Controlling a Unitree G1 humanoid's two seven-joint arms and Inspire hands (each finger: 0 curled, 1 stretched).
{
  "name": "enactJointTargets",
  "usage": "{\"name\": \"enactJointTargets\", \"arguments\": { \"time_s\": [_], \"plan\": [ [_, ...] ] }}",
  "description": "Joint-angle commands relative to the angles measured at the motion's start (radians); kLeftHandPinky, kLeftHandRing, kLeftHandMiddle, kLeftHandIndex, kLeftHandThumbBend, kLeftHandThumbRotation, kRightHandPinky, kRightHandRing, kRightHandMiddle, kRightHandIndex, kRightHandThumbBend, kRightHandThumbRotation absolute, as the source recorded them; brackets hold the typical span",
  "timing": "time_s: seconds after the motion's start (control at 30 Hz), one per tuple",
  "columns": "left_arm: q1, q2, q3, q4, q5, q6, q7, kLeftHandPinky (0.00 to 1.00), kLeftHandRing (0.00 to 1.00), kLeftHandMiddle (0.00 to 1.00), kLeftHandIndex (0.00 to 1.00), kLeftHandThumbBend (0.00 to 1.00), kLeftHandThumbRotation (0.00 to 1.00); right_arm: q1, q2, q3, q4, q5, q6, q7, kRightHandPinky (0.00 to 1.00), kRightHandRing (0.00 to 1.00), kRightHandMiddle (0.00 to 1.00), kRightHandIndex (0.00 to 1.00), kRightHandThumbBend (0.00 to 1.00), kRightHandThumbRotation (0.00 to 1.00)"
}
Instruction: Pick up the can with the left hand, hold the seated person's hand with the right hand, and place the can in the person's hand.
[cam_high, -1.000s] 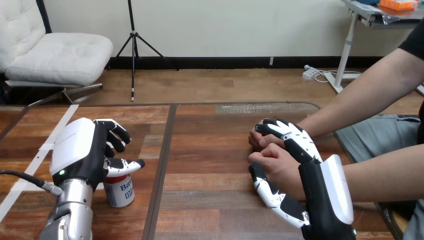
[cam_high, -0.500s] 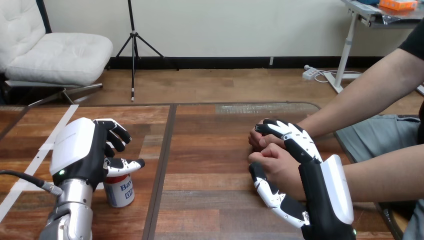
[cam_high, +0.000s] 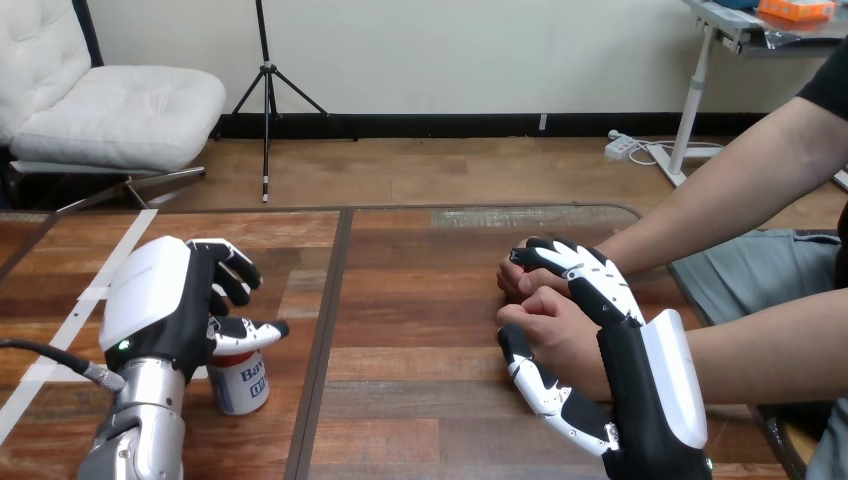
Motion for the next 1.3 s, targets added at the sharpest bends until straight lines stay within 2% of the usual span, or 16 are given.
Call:
{"name": "enactJointTargets", "arguments": {
  "time_s": [0.0,0.17,0.33,0.77,0.97,1.27],
  "plan": [
    [-0.042,0.040,-0.009,-0.041,0.034,0.043,-0.065,0.41,0.45,0.50,0.52,0.75,0.00,-0.050,-0.016,-0.010,-0.042,0.009,-0.004,0.003,0.96,0.90,0.85,0.77,0.33,0.35],
    [-0.048,0.069,-0.038,-0.065,0.098,0.100,-0.138,0.43,0.50,0.56,0.60,0.77,0.00,-0.050,-0.016,-0.010,-0.041,0.016,-0.003,0.008,0.97,0.90,0.85,0.77,0.33,0.36],
    [-0.054,0.079,-0.053,-0.082,0.151,0.144,-0.192,0.46,0.53,0.60,0.65,0.82,0.00,-0.052,-0.016,-0.010,-0.040,0.015,-0.003,0.008,0.97,0.90,0.85,0.77,0.33,0.37],
    [-0.067,0.101,-0.071,-0.130,0.207,0.220,-0.342,0.43,0.51,0.59,0.65,0.86,0.00,-0.052,-0.017,-0.010,-0.043,0.011,0.002,0.009,0.96,0.90,0.85,0.77,0.33,0.37],
    [-0.075,0.114,-0.078,-0.143,0.228,0.234,-0.401,0.42,0.50,0.59,0.66,0.86,0.00,-0.053,-0.017,-0.009,-0.045,0.011,0.007,0.011,0.96,0.90,0.85,0.77,0.33,0.37],
    [-0.086,0.127,-0.088,-0.148,0.245,0.240,-0.443,0.40,0.48,0.57,0.67,0.87,0.00,-0.053,-0.016,-0.007,-0.047,0.009,0.011,0.009,0.97,0.90,0.85,0.76,0.33,0.37]
  ]
}}
